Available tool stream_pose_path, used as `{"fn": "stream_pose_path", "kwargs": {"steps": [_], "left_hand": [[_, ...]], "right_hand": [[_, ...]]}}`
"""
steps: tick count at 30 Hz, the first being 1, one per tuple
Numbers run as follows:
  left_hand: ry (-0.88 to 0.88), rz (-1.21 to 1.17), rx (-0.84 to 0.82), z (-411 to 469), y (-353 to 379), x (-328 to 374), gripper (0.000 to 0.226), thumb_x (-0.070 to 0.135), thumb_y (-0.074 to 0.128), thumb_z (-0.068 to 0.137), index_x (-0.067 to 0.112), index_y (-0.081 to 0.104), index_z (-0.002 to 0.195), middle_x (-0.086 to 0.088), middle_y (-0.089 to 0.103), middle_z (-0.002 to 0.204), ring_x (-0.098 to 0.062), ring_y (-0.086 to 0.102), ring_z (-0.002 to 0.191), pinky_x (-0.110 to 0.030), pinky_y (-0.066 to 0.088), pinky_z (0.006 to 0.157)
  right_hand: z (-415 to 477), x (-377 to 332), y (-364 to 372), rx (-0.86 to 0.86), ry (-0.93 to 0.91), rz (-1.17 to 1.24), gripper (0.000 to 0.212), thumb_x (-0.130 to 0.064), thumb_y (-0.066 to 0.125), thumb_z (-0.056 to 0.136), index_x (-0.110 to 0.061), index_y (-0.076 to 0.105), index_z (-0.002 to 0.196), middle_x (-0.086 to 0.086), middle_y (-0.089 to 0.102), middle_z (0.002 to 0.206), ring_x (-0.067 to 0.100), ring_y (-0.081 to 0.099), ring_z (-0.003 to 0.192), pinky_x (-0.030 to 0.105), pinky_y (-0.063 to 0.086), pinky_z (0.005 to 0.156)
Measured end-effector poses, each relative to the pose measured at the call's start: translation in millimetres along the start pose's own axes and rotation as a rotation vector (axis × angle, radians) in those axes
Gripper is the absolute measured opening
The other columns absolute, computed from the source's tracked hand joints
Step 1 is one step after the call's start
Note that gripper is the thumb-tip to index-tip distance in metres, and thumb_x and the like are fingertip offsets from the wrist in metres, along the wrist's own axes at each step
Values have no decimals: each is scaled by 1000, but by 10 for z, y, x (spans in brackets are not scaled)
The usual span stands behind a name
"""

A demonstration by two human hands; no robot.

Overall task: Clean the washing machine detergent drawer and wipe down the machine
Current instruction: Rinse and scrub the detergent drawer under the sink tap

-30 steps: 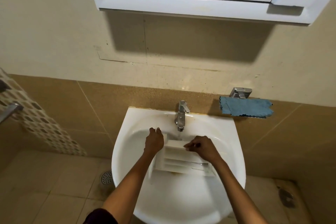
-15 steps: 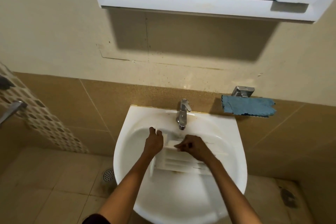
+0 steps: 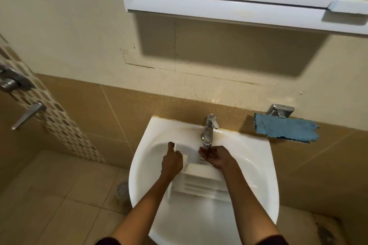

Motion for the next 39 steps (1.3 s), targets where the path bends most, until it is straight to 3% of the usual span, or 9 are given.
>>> {"fn": "stream_pose_path", "kwargs": {"steps": [6, 9, 13, 17, 20, 24, 27, 33, 39], "left_hand": [[5, -64, 35, 27, 11, -63, 50, 43, 26, 99, 25, 27, 145, -13, 59, 126, -32, 57, 111, -45, 41, 102], [-1, -74, 46, 7, 2, -40, 55, 52, 17, 97, 24, 30, 142, -15, 62, 117, -33, 56, 111, -38, 39, 93], [57, -70, 70, -17, -33, 0, 47, 41, 18, 100, 18, 37, 137, -15, 64, 106, -32, 59, 102, -34, 40, 86], [78, -55, 84, 7, -28, -4, 44, 38, 20, 101, 16, 40, 133, -14, 65, 99, -32, 60, 97, -31, 40, 81], [88, -55, 92, 4, -31, -5, 43, 37, 20, 101, 15, 42, 130, -11, 63, 89, -31, 60, 92, -29, 38, 78], [87, -61, 82, -4, -18, -4, 41, 36, 20, 102, 14, 43, 129, -8, 60, 87, -27, 56, 86, -28, 36, 77], [88, -63, 88, -4, -24, -15, 42, 37, 20, 101, 14, 44, 127, -13, 64, 94, -31, 58, 92, -30, 38, 78], [74, -60, 85, 3, -11, -6, 44, 38, 19, 101, 17, 41, 133, -15, 63, 114, -34, 57, 107, -39, 42, 94], [71, -60, 78, 13, -5, -21, 44, 39, 19, 101, 17, 40, 133, -16, 63, 114, -33, 58, 106, -40, 44, 95]], "right_hand": [[26, 96, 195, -8, 42, -49, 33, 0, 22, 92, -1, 49, 73, 12, 46, 67, 18, 40, 60, 22, 32, 56], [-8, 133, 255, -47, 59, -47, 33, 0, 21, 91, -4, 46, 70, 10, 46, 55, 16, 34, 58, 20, 26, 55], [-70, 109, 161, -44, 66, -110, 30, 2, 24, 89, -3, 47, 70, 9, 44, 54, 15, 36, 55, 20, 29, 50], [-278, -44, 29, -35, 54, -445, 31, 0, 21, 87, -11, 40, 66, 2, 45, 43, 13, 39, 39, 16, 26, 36], [-550, -8, 148, -93, 44, -638, 36, -1, 26, 95, -6, 51, 70, 7, 58, 48, 15, 54, 41, 18, 42, 38], [-696, 79, 433, -115, -156, -1121, 25, 5, 40, 95, 15, 62, 102, 19, 65, 78, 22, 65, 66, 24, 57, 63], [-654, 7, 460, 99, -517, -1652, 24, -4, 61, 84, 1, 69, 105, 16, 69, 101, 24, 66, 92, 25, 52, 82], [-801, 248, 457, 121, -774, -1696, 14, -11, 65, 82, -4, 74, 89, 11, 73, 94, 22, 67, 91, 22, 49, 79], [-756, 136, 436, 171, -798, -1651, 14, -10, 63, 83, -3, 73, 90, 12, 72, 95, 23, 66, 92, 24, 48, 81]]}}
Point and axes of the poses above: each hand's wrist, its own z-axis towards the middle knuckle, its own y-axis out of the palm, x = y × z, the point moved 7 cm from there along z, towards the middle knuckle
